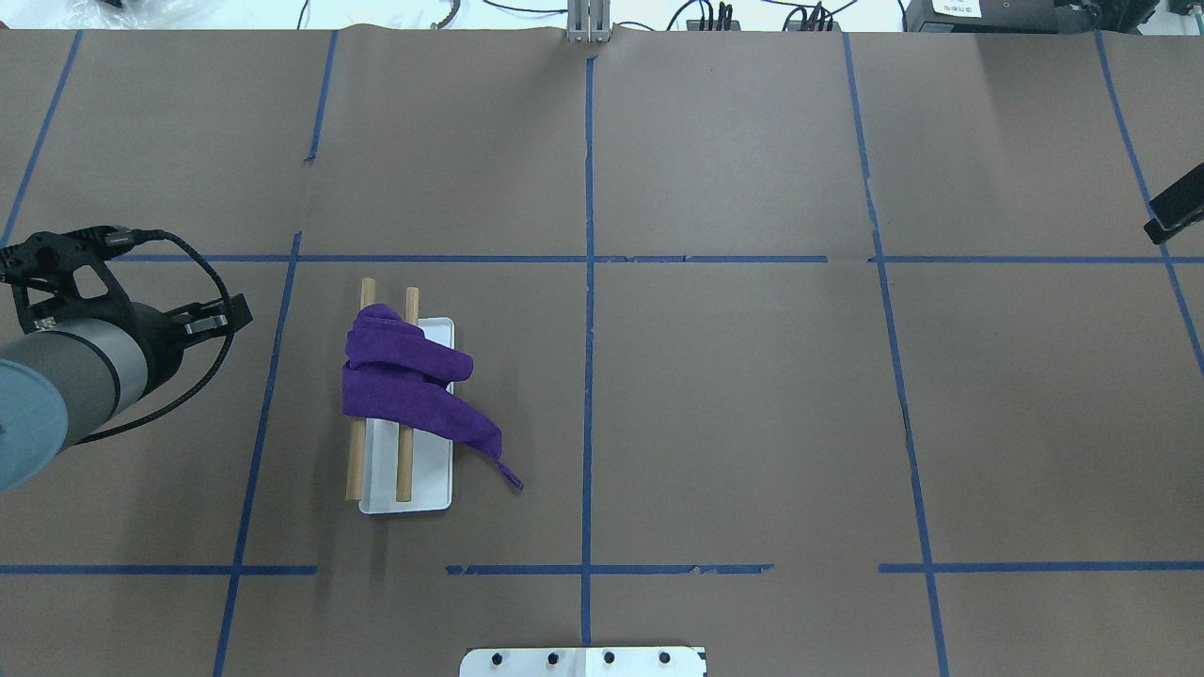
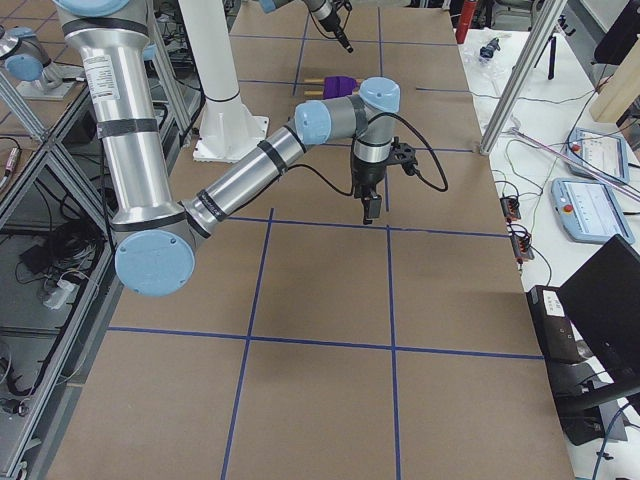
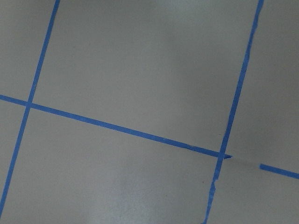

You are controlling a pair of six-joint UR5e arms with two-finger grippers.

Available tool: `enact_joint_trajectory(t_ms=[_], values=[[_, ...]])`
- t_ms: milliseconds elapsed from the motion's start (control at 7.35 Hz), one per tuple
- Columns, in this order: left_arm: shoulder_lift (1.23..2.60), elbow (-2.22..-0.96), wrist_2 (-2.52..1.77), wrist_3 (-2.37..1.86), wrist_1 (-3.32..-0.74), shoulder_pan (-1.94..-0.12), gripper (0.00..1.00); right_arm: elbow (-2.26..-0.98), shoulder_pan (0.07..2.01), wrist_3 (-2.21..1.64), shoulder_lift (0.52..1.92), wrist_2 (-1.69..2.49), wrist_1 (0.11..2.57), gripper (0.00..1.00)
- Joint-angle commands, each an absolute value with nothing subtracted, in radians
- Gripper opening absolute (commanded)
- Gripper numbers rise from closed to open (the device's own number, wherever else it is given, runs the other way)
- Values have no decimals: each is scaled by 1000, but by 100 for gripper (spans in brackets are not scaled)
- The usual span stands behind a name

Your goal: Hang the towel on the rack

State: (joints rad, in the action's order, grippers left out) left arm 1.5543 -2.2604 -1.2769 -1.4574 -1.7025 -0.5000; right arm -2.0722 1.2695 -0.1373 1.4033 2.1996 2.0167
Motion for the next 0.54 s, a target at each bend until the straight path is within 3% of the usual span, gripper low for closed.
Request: enact_joint_trajectory(t_ms=[0,408], values=[[1545,-2253,-1308,-1286,-1706,-518,100,-1961,1285,-140,1461,2209,1840,100],[1549,-2202,-1597,-856,-1709,-792,100,-1783,1366,-140,1577,2265,1553,100]])
